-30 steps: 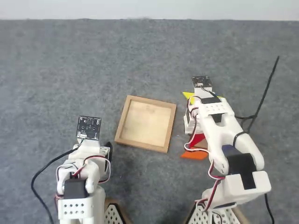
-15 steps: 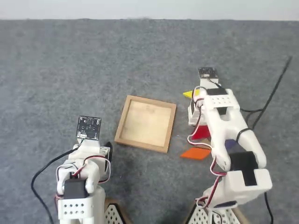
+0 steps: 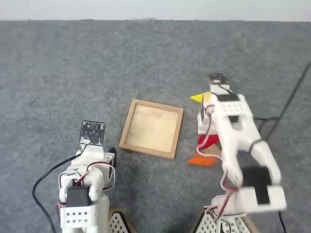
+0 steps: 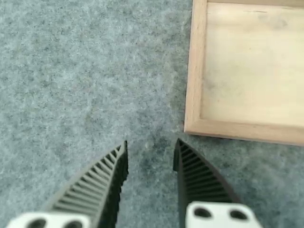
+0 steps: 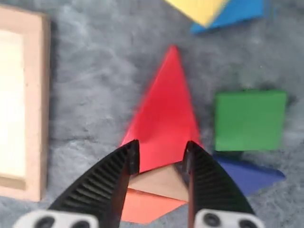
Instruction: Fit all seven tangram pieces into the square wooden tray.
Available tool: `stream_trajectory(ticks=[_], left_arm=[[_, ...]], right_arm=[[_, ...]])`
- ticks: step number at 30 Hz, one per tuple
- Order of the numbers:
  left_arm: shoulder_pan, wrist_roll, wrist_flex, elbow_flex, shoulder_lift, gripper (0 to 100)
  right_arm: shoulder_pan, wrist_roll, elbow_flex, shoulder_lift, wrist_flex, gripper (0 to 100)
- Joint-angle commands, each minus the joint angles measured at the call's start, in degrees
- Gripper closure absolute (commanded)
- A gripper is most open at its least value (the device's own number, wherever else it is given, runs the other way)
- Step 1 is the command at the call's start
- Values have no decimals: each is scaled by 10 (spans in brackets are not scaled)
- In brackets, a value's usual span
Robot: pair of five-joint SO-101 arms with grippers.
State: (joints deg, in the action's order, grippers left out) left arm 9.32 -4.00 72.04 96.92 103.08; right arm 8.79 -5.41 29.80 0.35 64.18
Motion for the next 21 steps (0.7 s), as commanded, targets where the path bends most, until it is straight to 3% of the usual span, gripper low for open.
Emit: stream_trajectory(ticks=[1,7,15,21], left_arm=[[0,-4,5,-5,16,847],[0,-4,5,-5,16,847],[0,-4,5,-5,16,847],[0,-4,5,-5,16,847]], right_arm=[[-9,-32,76,-127,-75,828],[0,-103,86,-106,-96,818],[18,-211,76,-68,-90,644],[44,-309,77,-32,-115,640]])
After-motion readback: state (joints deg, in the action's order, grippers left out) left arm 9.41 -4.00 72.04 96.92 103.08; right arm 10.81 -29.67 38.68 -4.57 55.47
